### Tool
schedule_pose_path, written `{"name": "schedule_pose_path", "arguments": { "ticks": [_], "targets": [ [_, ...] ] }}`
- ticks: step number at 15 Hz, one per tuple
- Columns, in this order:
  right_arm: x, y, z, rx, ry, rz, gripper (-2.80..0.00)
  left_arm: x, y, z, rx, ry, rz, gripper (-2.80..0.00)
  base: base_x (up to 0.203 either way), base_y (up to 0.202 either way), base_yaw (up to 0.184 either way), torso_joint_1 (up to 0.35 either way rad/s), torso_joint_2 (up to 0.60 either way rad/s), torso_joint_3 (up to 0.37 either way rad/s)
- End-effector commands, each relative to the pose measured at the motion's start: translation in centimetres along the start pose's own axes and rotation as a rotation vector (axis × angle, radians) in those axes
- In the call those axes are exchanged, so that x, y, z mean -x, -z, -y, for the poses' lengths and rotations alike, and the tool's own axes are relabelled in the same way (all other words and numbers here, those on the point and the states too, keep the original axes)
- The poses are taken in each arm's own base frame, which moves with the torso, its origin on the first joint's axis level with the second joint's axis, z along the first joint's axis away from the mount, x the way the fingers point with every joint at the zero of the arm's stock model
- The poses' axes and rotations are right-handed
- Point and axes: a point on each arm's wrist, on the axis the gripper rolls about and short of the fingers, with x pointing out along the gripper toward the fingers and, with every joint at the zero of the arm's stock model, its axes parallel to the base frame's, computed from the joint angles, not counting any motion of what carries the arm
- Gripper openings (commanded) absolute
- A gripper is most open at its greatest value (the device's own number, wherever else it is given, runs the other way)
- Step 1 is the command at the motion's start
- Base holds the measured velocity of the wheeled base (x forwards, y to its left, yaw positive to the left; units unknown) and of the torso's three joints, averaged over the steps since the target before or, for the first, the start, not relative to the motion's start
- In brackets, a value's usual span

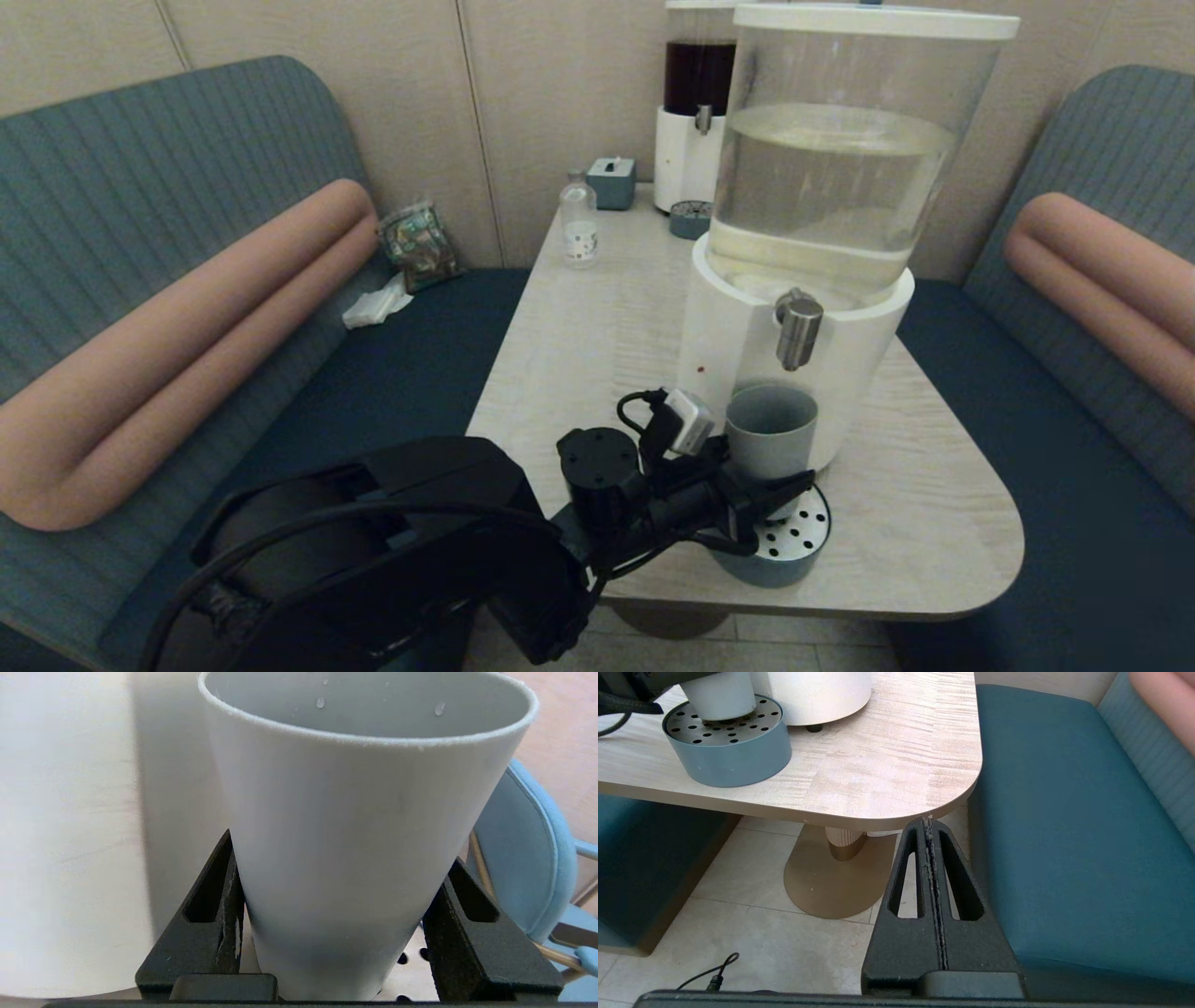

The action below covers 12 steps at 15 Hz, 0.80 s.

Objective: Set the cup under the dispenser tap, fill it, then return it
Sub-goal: Place it under the water dispenser

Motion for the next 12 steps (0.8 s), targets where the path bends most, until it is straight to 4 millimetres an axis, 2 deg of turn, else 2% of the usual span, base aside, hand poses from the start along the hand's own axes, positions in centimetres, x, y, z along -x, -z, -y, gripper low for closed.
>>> {"name": "schedule_pose_path", "arguments": {
  "ticks": [1,7,11,12],
  "targets": [
    [0.01,0.02,0.0,0.001,-0.001,0.001,-2.8,0.03,-0.33,-0.04,-0.005,0.001,0.013,-2.8,0.0,0.0,0.0,0.0,0.0,0.0],
    [0.01,0.0,0.0,0.001,-0.001,0.002,-2.8,-0.04,-1.11,-0.25,-0.008,-0.002,0.034,-2.8,0.0,0.0,0.0,0.0,0.0,0.0],
    [0.01,0.0,0.0,0.001,-0.001,0.002,-2.8,0.09,-0.62,-0.27,-0.003,-0.004,0.02,-2.8,0.0,0.0,0.0,0.0,0.0,0.0],
    [0.01,0.0,0.0,0.001,-0.001,0.002,-2.8,0.05,-0.67,-0.29,-0.004,-0.005,0.023,0.0,0.0,0.0,0.0,0.0,0.0,0.0]
  ]
}}
